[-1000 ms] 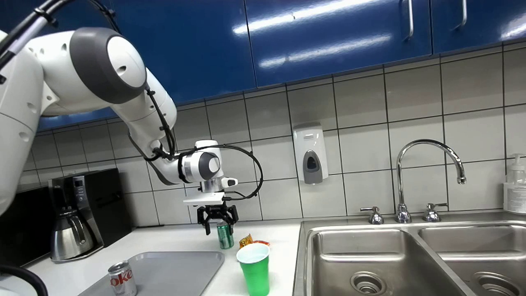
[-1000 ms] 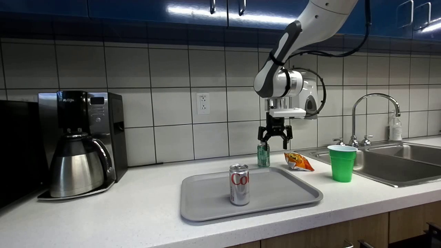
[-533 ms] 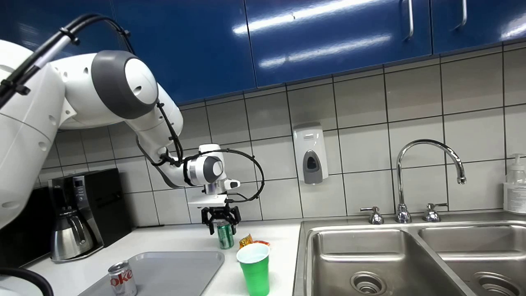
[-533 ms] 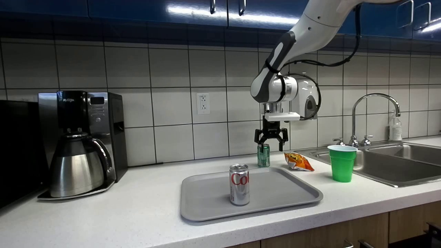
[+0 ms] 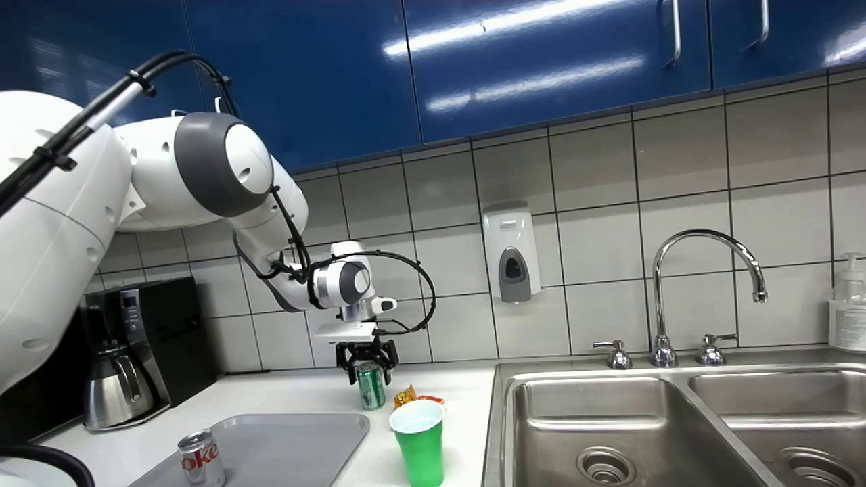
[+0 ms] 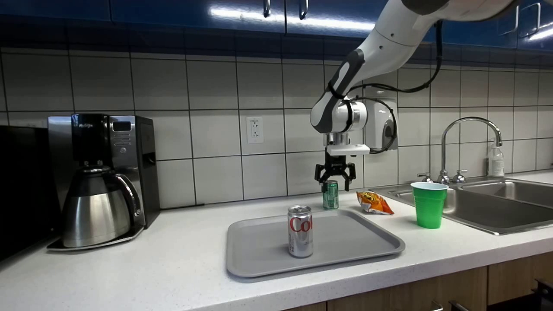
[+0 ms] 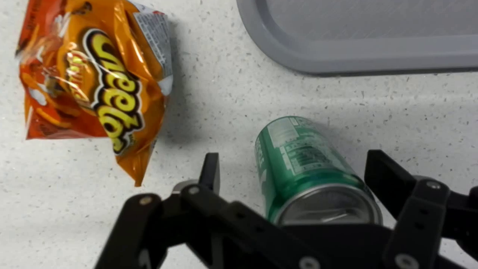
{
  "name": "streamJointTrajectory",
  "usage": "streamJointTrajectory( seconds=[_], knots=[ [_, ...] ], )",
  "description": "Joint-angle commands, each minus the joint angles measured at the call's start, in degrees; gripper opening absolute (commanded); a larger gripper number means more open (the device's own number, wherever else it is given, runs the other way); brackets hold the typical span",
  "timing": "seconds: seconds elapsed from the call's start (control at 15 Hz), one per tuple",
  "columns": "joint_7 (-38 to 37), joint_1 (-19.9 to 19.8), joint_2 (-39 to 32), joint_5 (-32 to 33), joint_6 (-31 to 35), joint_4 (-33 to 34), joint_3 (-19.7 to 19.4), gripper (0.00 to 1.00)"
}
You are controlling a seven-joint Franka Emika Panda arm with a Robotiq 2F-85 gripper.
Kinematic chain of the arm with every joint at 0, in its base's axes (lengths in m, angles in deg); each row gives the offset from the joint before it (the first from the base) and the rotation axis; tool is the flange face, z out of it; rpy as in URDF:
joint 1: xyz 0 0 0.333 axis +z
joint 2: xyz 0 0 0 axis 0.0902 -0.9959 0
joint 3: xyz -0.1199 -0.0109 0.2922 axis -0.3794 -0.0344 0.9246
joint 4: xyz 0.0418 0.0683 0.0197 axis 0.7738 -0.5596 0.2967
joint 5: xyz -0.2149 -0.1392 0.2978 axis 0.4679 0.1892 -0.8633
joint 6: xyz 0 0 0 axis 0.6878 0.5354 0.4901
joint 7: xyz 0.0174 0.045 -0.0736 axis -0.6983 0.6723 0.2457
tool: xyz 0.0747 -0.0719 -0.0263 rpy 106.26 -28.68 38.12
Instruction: Put the green can on the tray
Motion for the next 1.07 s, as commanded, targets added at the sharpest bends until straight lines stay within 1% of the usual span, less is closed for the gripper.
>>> streamJointTrajectory(
  seconds=[0.0, 0.27, 0.33, 0.4, 0.67, 0.73, 1.0],
  knots=[
    [-2.2, 0.7, -1.9, 1.4, -2.1, 3.4, -0.2, 1.00],
    [-2.4, 1.1, -2.8, 1.4, -2.2, 4.5, -0.2, 1.00],
    [-2.3, 1.1, -3.0, 1.4, -2.2, 4.7, -0.2, 0.75],
    [-2.3, 1.1, -3.2, 1.3, -2.1, 4.9, -0.2, 0.74],
    [-2.3, 1.1, -3.6, 1.4, -2.2, 5.5, -0.3, 0.42],
    [-2.3, 1.1, -3.6, 1.4, -2.3, 5.6, -0.3, 0.39],
    [-2.0, 1.0, -2.9, 1.2, -2.1, 5.1, -0.1, 0.39]
  ],
)
